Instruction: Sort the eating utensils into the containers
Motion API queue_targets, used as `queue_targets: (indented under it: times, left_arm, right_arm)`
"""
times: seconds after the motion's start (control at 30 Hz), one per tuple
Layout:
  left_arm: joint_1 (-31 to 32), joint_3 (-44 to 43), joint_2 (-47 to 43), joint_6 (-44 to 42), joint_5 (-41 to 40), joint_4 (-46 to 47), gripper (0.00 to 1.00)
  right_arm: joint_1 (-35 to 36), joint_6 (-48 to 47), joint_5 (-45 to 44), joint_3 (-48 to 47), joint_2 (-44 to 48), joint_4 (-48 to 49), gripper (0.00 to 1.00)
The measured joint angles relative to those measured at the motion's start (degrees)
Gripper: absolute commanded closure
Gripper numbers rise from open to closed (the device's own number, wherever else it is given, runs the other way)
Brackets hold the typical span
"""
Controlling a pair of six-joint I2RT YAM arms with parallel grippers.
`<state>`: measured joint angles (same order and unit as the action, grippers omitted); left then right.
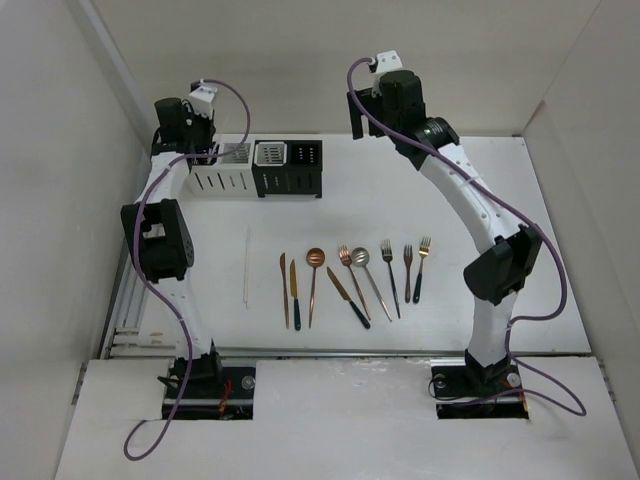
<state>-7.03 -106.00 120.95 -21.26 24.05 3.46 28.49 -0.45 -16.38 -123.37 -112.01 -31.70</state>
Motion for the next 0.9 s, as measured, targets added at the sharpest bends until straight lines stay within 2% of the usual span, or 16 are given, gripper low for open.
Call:
queue_targets:
  times: [0.03, 0.07, 0.17, 0.3, 0.5, 0.6, 0.77, 0.9]
  left_arm:
    - [-0.20, 1.44, 0.00, -0.39, -0.04, 0.20, 0.88]
    - [-0.28, 2.75, -0.02, -0.79, -0.13, 0.04, 0.82]
    - [-0.74, 5.01, -0.04, -1.53, -0.33, -1.36, 0.56]
    - [-1.68, 5.88, -2.19, -1.36, -0.59, -4.04, 0.43]
    - [-3.50, 6.51, -12.17, -1.27, -1.60, -10.62, 0.42]
    - [-3.10, 11.56, -20.31, -1.18, -2.27, -14.25, 0.44]
    - [2.62, 31.61, -33.35, -3.37, -2.45, -19.82, 0.45]
    - [8.85, 47.19, -34.64, -6.01, -4.44, -24.17, 0.45]
  right_arm:
    - [-0.02, 0.00, 0.00, 0.00, 0.00, -0.20, 0.03]
    - [-0.02, 0.00, 0.00, 0.02, 0.00, -0.37, 0.03]
    - [-0.02, 0.00, 0.02, 0.22, 0.22, -0.76, 0.03]
    - [-0.02, -0.04, 0.31, 1.99, 1.42, -0.81, 0.03]
    - [1.11, -0.02, 0.87, 9.25, 5.92, -0.48, 0.00]
    - [3.56, 0.15, -0.26, 13.88, 8.85, 0.00, 0.00]
    - [7.41, 2.62, -0.68, 24.26, 16.17, 0.15, 0.00]
    - [7.96, 5.38, -0.81, 31.63, 22.77, -0.07, 0.00]
